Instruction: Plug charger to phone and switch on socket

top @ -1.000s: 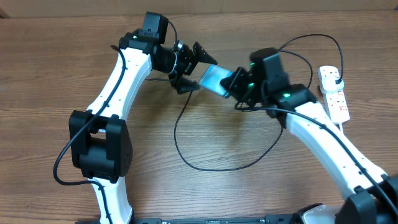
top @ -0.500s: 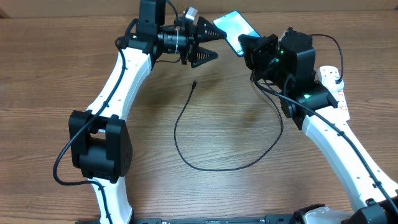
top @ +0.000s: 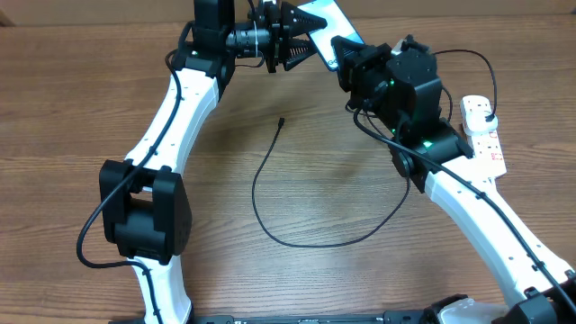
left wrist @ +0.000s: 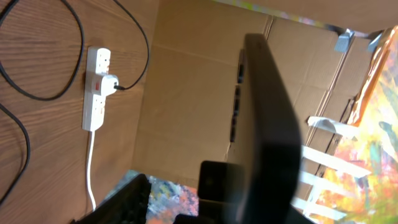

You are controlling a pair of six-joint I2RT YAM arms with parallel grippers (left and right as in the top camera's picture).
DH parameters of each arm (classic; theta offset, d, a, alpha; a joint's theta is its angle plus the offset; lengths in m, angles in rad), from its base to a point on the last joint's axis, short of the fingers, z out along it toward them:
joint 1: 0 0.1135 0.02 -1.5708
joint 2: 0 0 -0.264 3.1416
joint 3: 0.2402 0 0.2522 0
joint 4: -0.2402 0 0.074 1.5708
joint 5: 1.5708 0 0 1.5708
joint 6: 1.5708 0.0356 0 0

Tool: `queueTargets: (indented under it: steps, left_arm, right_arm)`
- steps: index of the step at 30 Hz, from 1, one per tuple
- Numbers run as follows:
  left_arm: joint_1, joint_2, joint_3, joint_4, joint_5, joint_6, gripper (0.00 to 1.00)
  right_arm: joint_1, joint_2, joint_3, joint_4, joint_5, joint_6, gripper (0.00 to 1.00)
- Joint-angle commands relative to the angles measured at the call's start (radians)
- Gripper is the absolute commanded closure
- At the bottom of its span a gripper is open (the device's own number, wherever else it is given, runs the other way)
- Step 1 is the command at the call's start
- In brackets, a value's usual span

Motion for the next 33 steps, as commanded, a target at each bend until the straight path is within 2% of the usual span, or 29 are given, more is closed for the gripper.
queueTargets:
  steps: [1, 5, 11, 15, 18, 23, 27, 29, 31, 33]
  left_arm:
    - [-0.003, -0.008, 0.013, -0.002, -0.023, -0.031, 0.57]
    - [-0.002, -0.008, 0.013, -0.002, -0.050, -0.031, 0.59]
    - [-0.002, -0.008, 0.013, 0.027, -0.076, -0.039, 0.72]
    - [-0.002, -0.008, 0.013, 0.059, -0.076, -0.058, 0.77]
    - [-0.002, -0.008, 0.013, 0.058, -0.075, -0.058, 0.96]
    - [-0.002, -0.008, 0.013, 0.058, -0.075, -0.056, 0.96]
    - [-0.001, -0.008, 0.013, 0.057, -0.076, -0.048, 0.96]
    - [0.001, -0.008, 0.013, 0.056, -0.076, -0.009, 0.96]
    - [0.014, -0.008, 0.013, 0.031, -0.076, 0.099, 0.96]
    - [0.045, -0.008, 0.013, -0.081, -0.076, 0.258, 0.96]
  right_arm:
    - [0.026, 0.016, 0.014, 0.033, -0.003, 0.072, 0.96]
    - [0.031, 0.018, 0.014, 0.032, -0.003, 0.071, 0.96]
    - [0.031, 0.018, 0.014, 0.032, -0.003, 0.072, 0.96]
    - [0.031, 0.018, 0.014, 0.018, -0.011, 0.072, 0.96]
    - [0.031, 0.018, 0.014, 0.017, -0.011, 0.071, 0.96]
    - [0.031, 0.018, 0.014, 0.018, -0.010, 0.072, 0.96]
    - [0.031, 0.018, 0.014, 0.018, -0.010, 0.071, 0.82]
    - [0.031, 0.018, 0.014, 0.018, -0.010, 0.071, 0.71]
    - [0.031, 0.018, 0.014, -0.003, -0.010, 0.064, 0.46]
    - [0.027, 0.018, 0.014, -0.056, -0.010, 0.009, 0.29]
